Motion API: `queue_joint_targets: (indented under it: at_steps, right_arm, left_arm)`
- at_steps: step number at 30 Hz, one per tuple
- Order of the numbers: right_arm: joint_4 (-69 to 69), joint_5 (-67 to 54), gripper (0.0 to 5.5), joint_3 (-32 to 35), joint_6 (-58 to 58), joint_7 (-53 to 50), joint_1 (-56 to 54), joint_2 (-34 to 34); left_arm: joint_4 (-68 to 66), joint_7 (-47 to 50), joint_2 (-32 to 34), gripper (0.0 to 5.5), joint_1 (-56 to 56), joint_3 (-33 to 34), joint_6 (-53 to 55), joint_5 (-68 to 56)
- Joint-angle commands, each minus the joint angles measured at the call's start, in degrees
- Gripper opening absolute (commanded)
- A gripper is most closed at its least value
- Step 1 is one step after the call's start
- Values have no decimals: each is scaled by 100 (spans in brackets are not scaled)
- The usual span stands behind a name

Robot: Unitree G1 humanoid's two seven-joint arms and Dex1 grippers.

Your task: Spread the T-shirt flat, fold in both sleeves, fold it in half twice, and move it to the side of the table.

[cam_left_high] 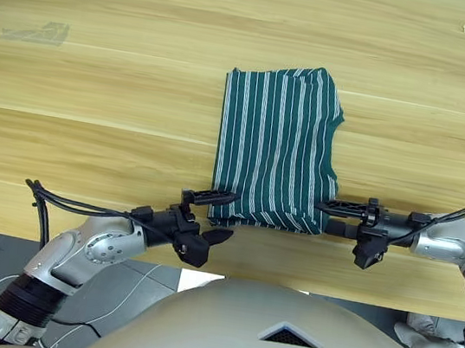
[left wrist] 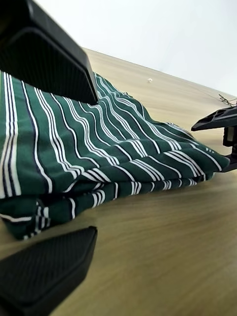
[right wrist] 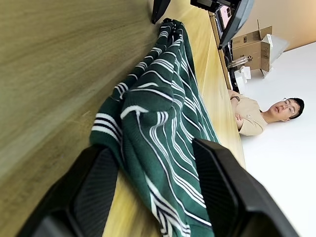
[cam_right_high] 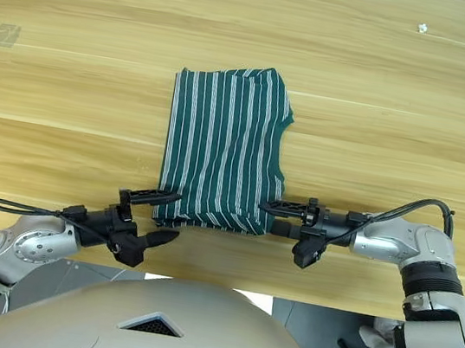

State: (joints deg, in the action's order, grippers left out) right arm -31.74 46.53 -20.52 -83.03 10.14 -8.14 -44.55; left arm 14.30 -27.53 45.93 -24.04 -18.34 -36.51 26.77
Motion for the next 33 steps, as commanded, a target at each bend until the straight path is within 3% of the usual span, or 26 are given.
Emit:
queue_joint_targets:
  at_steps: [1, 5, 13, 21, 27, 33]
  right_arm:
    - [23, 165, 267, -167, 157, 128, 47, -150]
    - [8, 153, 267, -238, 217, 125, 64, -133]
    - [-27, 105, 122, -374, 240, 111, 35, -157]
    - [-35, 10, 0, -385, 263, 105, 7, -206]
    - [-68, -38, 0, -420, 287, 117, -19, -180]
    - [-68, -113, 0, -468, 317, 138, -7, -155]
  left_arm:
    - [-730, -381, 556, 384, -352, -41, 562, 809]
    - [-917, -395, 587, 384, -306, -28, 671, 670]
    - [-1389, -176, 574, 376, -132, -161, 682, 839]
    - [-1301, -178, 562, 234, -188, -274, 712, 727]
    - [-1376, -108, 585, 114, -195, -317, 713, 676]
    - [-1461, -75, 607, 66, -180, -314, 710, 616]
